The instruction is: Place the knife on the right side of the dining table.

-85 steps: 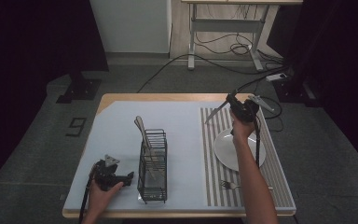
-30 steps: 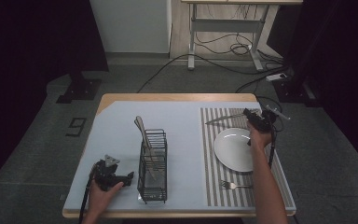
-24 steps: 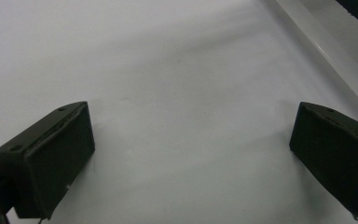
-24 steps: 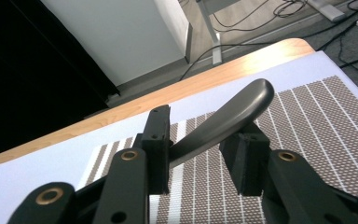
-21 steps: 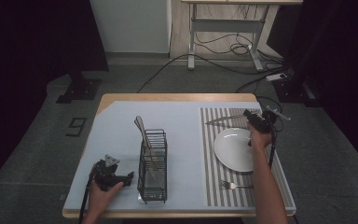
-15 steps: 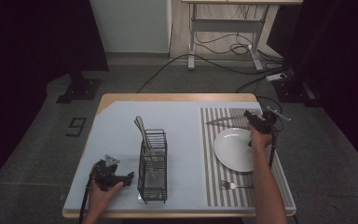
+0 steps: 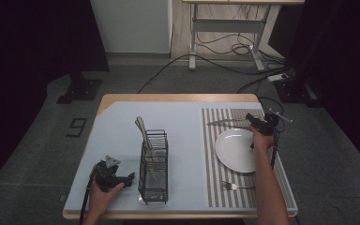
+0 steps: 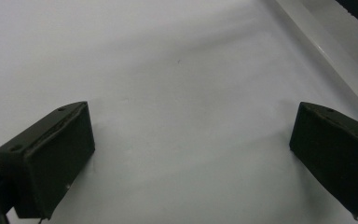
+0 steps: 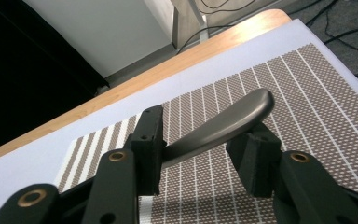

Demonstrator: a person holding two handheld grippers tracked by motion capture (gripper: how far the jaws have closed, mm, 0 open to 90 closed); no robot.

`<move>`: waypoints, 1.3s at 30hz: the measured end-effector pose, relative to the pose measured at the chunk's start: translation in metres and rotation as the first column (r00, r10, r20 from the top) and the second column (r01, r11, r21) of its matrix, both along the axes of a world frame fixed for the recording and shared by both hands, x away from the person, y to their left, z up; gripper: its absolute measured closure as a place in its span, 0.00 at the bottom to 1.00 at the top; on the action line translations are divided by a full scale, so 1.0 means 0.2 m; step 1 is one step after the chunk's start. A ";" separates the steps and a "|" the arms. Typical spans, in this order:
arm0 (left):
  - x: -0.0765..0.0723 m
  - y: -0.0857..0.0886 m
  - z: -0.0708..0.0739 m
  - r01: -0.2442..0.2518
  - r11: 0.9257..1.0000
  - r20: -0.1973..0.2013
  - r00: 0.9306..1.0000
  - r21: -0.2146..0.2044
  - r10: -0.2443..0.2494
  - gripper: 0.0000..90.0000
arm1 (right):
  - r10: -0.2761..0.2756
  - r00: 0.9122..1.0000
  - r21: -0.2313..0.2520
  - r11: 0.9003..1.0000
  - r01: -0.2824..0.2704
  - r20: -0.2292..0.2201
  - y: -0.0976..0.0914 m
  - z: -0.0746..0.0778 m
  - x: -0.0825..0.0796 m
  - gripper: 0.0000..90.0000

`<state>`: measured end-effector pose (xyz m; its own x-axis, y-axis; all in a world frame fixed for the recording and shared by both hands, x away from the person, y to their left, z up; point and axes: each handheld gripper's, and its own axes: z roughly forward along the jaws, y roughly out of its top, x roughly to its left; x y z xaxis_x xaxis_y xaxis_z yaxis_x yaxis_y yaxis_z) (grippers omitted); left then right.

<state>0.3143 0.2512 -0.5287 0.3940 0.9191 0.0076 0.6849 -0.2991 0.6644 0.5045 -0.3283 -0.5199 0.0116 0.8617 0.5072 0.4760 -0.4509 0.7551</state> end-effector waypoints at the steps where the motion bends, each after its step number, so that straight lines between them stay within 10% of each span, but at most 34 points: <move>1: 0.00 0.00 0.00 0.000 1.000 0.000 1.000 0.000 0.000 0.00 | -0.001 1.000 -0.007 1.000 0.001 -0.003 0.00 0.00 0.00 0.61; 39: 0.00 0.00 0.00 0.000 1.000 0.000 1.000 0.000 0.000 0.00 | -0.078 0.987 -0.038 0.997 0.073 -0.143 0.00 -0.07 0.03 0.47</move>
<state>0.3144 0.2512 -0.5287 0.3940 0.9191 0.0072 0.6852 -0.2989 0.6642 0.5097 -0.3289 -0.5338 0.1483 0.8716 0.4672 0.5462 -0.4660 0.6961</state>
